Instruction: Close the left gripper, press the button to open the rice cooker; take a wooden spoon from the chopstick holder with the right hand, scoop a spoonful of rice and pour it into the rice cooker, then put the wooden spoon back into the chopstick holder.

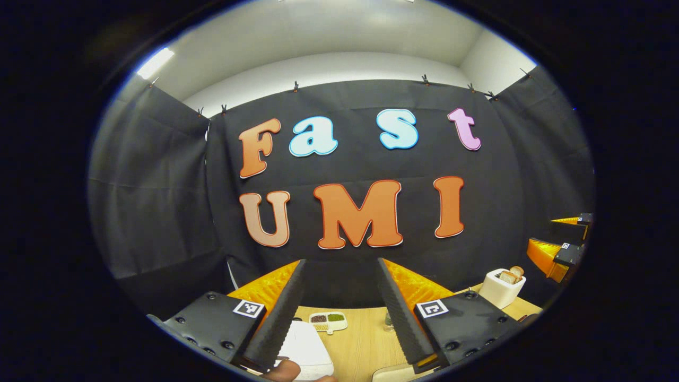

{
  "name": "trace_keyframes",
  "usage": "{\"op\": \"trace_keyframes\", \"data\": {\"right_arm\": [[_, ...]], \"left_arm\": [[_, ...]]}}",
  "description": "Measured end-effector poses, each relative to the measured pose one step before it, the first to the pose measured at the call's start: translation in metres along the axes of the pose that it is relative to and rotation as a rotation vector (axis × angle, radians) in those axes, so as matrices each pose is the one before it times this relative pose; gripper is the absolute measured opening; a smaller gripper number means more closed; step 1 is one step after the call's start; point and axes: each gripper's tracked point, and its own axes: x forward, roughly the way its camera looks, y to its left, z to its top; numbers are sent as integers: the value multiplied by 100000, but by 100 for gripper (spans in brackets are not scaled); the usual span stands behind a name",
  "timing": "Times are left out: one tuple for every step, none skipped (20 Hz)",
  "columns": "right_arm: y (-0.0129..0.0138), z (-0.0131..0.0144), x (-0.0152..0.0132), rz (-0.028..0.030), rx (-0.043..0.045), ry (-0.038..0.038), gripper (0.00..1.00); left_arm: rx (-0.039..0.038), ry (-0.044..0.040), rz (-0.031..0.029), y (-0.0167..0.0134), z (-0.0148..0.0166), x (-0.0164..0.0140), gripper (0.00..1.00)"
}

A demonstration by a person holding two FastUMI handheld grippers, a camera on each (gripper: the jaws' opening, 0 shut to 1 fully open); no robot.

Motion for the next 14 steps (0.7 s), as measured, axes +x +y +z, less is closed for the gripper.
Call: {"op": "trace_keyframes", "data": {"right_arm": [[-31, -263, -107, -452, -684, 385, 95], [-20, -167, -67, -526, -723, 276, 95], [-48, -246, -89, -410, -474, 597, 95], [-12, -246, -133, -272, -2, 673, 95], [126, -148, -97, 63, 520, 376, 95], [94, -158, -142, 41, 643, 502, 95], [-9, -296, 26, -447, 643, 587, 97], [74, -118, -36, 215, 390, 330, 95], [30, -96, 9, -542, -135, 183, 97], [-48, -74, 128, -608, -407, 48, 95], [1, -39, -57, -145, -155, -150, 97], [93, -17, -26, 61, 372, -170, 95], [158, -14, 43, 178, 787, -73, 95], [103, -181, 34, 384, 884, 306, 95]], "left_arm": [[-296, 382, -1925, -951, -477, -264, 89], [225, 1041, -1456, -711, -563, -188, 89], [219, 1408, -491, -239, -628, -263, 89], [131, 812, -1838, -595, -572, -339, 88], [629, 747, -736, -379, -342, -253, 92], [906, 426, -420, -117, -367, -91, 88], [1184, 603, 445, 50, -278, 36, 88], [676, -72, 854, 150, 24, -99, 88], [-105, 24, 575, 35, -84, -42, 95], [-724, 120, -105, -126, -79, 18, 92], [-444, -96, 281, 62, -35, -23, 92], [-155, 387, 883, 194, -337, -147, 90], [49, 412, 575, 131, -157, -4, 89], [54, 575, 374, -37, -277, -62, 89]]}}
